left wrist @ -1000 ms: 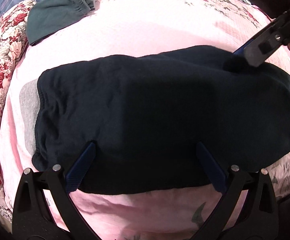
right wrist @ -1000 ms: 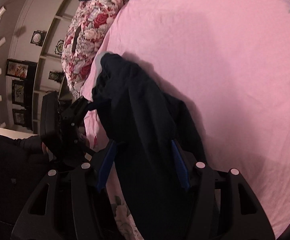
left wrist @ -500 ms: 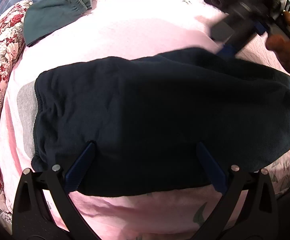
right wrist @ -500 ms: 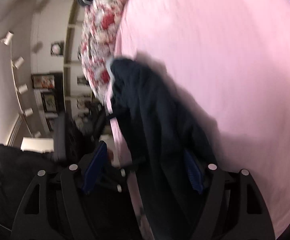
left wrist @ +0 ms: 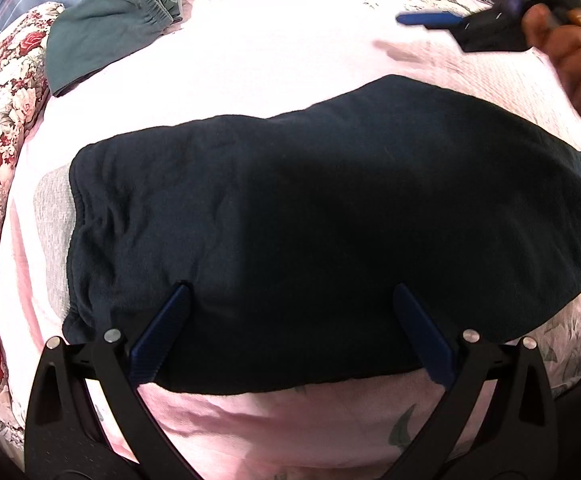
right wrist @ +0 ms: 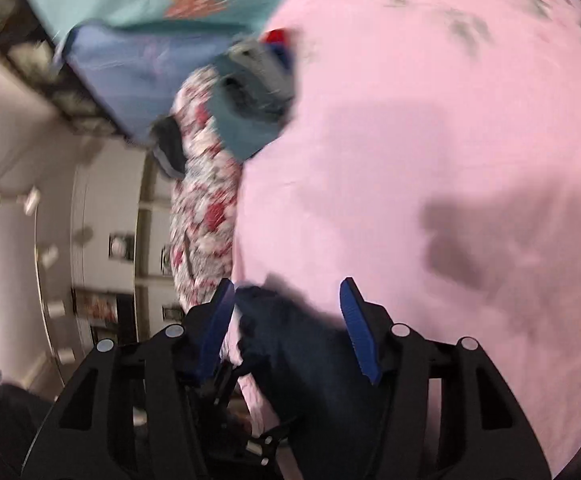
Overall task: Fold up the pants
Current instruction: 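Grasp the pants end with the right tool and pull it straight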
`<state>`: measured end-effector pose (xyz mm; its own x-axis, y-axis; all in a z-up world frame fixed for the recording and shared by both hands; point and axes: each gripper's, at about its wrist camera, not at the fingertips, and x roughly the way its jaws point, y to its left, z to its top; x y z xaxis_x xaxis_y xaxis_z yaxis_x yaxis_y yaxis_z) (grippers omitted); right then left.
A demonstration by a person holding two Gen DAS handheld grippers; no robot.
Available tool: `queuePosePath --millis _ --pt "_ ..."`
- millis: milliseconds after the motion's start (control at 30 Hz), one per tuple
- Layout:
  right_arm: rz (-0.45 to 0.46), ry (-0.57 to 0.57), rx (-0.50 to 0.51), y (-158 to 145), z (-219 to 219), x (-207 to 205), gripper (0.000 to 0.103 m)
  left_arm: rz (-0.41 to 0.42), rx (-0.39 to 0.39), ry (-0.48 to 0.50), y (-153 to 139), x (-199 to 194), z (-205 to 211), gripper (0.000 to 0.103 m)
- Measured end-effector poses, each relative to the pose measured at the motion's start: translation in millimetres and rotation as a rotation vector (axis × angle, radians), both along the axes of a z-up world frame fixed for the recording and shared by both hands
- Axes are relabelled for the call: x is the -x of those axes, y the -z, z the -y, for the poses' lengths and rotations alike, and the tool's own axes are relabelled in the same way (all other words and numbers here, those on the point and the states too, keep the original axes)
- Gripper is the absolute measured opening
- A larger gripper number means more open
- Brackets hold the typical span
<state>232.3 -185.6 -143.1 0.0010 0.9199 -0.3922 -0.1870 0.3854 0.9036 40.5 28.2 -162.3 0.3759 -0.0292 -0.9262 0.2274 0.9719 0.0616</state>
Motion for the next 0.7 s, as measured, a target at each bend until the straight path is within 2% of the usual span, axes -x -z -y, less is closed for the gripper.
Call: queuePosePath --millis 67,133,167,200,233,267,300,333,367,400,433,533,600,700 --pt "0.03 -0.078 -0.012 -11.9 -20.3 18.8 0.056 0.002 0.001 0.005 0.7 0.0 -0.5 0.101" --pt "0.034 -0.131 0.0 -8.3 -29.6 32.5 0.056 0.006 0.001 0.008 0.8 2.2 -0.3 0.101" --pt "0.026 -0.139 0.028 -0.3 -34.5 38.0 0.056 0.008 0.002 0.008 0.8 3.5 -0.1 0.101" --pt "0.027 -0.132 0.111 14.0 -38.1 40.2 0.056 0.011 0.003 0.009 0.8 3.9 0.0 0.101" --pt "0.028 -0.105 0.2 25.8 -34.8 35.6 0.037 0.014 0.002 0.012 1.7 4.3 0.1 0.101" --pt "-0.005 -0.069 0.214 38.8 -31.9 33.8 0.024 0.014 0.002 0.016 2.6 4.3 0.1 0.101" --pt "-0.054 -0.006 0.198 41.7 -23.7 34.2 0.024 0.017 0.004 0.019 2.0 4.4 -0.2 0.101" --pt "-0.081 0.061 0.178 35.4 -15.5 38.8 0.031 0.021 0.003 0.025 0.8 4.6 -0.2 0.101" --pt "-0.065 0.11 0.17 24.6 -8.7 45.6 0.041 0.02 0.002 0.027 -0.1 4.8 0.5 0.101" --pt "0.002 0.157 0.171 3.6 0.6 59.5 0.048 0.018 0.003 0.029 0.1 4.4 0.4 0.101" --pt "0.062 0.197 0.191 -13.2 9.5 73.8 0.06 0.018 0.003 0.033 -0.2 4.2 0.3 0.101" --pt "0.138 0.327 0.246 -44.1 48.7 119.5 0.062 0.025 -0.005 0.051 -6.7 5.2 0.7 0.101" --pt "0.133 0.421 0.271 -52.9 85.0 157.5 0.062 0.057 -0.018 0.062 -15.9 9.0 2.9 0.101" --pt "0.109 0.656 0.351 -60.2 161.0 228.7 0.062 0.113 -0.02 0.079 -35.0 10.0 9.9 0.101"
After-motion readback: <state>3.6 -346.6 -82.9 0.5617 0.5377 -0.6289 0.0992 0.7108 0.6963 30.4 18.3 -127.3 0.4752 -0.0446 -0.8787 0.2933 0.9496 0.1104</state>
